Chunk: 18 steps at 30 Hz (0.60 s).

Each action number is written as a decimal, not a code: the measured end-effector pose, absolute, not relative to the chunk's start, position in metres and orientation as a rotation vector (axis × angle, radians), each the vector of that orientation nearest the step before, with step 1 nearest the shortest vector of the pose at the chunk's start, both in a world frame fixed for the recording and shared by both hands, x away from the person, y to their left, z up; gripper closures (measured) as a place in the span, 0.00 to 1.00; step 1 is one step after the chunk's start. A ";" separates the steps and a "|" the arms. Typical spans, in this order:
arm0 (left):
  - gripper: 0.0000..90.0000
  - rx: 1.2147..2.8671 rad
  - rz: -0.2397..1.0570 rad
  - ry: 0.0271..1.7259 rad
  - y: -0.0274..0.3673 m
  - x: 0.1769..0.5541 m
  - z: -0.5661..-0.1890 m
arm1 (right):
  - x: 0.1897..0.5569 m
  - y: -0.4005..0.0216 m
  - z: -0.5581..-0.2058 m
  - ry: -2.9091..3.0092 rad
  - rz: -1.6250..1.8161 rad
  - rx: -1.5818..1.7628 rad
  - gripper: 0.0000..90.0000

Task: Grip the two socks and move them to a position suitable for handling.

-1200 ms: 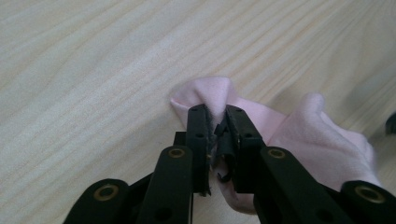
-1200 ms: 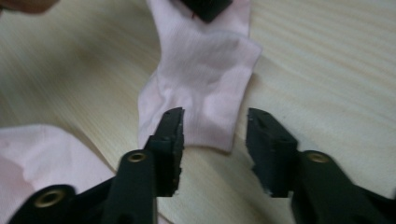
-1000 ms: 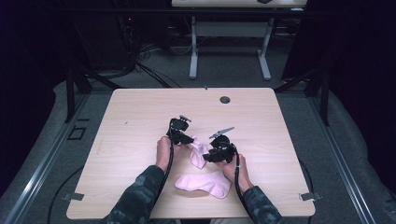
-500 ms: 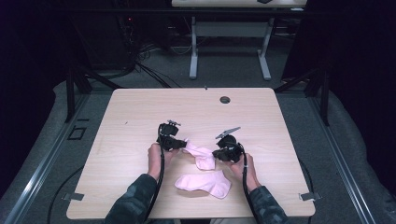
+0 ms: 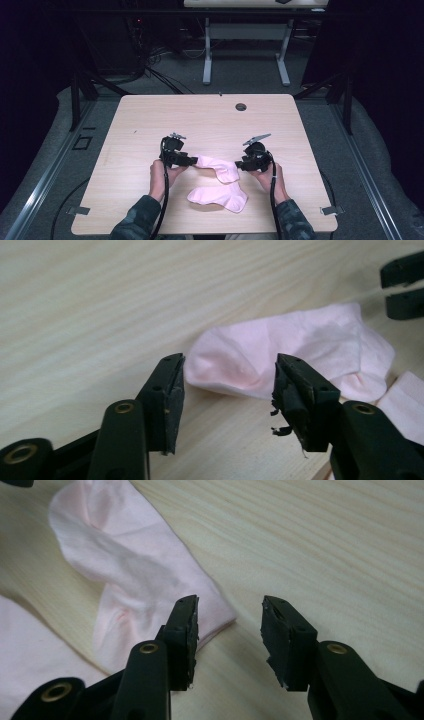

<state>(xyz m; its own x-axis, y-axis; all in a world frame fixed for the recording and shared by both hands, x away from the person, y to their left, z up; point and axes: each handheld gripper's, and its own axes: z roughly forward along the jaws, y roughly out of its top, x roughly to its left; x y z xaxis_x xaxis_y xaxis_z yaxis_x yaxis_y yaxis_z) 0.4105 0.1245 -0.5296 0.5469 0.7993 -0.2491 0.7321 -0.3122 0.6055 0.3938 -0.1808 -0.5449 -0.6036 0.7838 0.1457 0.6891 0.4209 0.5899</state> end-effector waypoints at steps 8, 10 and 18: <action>0.47 2.168 0.129 1.241 0.115 0.434 -0.538 | 0.382 -0.167 -0.556 2.581 0.875 1.373 0.61; 0.48 2.199 0.117 1.232 0.109 0.437 -0.543 | 0.379 -0.163 -0.559 2.574 0.886 1.368 0.62; 0.81 2.290 0.104 1.145 0.097 0.436 -0.552 | 0.375 -0.155 -0.562 2.614 0.840 1.244 0.86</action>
<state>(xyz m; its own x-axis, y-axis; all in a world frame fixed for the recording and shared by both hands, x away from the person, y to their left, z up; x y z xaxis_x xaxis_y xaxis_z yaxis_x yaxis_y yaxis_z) 0.4358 0.0974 -0.5517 0.6301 0.7558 -0.1782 0.7114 -0.4698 0.5227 0.3746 -0.1551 -0.5616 -0.6529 0.7480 0.1193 0.6775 0.5062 0.5337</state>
